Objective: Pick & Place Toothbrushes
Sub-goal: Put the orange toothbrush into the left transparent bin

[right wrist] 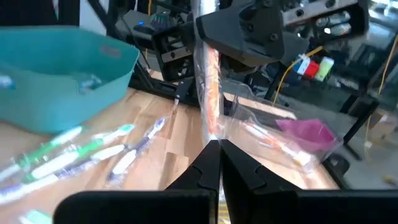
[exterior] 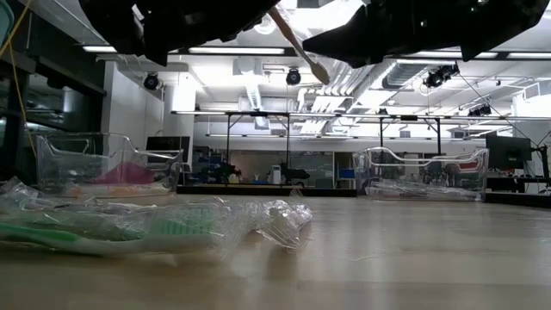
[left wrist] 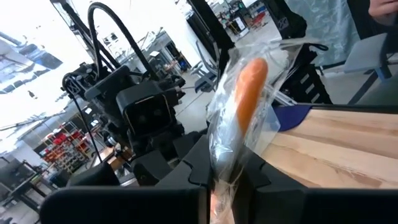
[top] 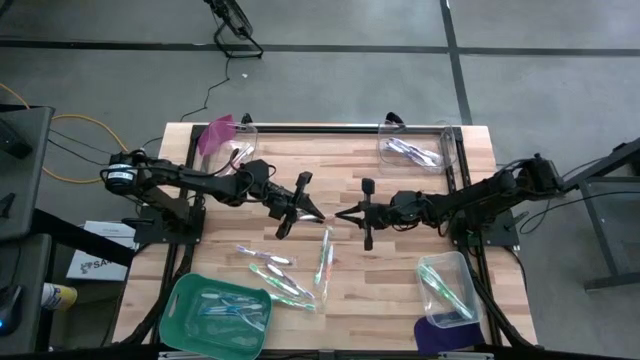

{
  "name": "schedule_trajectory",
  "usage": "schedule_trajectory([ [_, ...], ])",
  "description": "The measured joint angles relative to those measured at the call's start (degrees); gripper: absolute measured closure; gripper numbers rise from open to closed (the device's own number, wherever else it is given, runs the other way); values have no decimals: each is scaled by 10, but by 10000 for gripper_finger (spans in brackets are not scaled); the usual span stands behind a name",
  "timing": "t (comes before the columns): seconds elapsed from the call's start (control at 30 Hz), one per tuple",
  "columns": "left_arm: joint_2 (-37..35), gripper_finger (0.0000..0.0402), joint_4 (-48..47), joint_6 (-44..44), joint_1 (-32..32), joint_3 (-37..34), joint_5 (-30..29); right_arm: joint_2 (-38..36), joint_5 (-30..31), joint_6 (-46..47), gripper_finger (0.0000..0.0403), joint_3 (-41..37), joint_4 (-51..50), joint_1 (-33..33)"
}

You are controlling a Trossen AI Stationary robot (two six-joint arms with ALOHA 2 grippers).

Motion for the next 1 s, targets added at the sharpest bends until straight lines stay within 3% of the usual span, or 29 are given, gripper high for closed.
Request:
schedule_trajectory([
  [0.23, 0, 382, -20, 8, 0, 0, -28, 0, -2, 110, 359, 0, 4, 0],
  [0.47, -7, 380, -69, 28, 1, 0, -103, -34, 7, 155, 236, 0, -22, 1],
  [0.6, -41, 380, -154, 55, 0, 0, -223, -71, 45, 155, 169, 0, -67, 9],
  [0.73, -93, 379, -264, 58, 0, 0, -376, -94, 84, 155, 128, 0, -120, 22],
  [1.0, -173, 379, -471, 38, -2, 0, -586, -94, 108, 163, 115, 0, -152, 34],
])
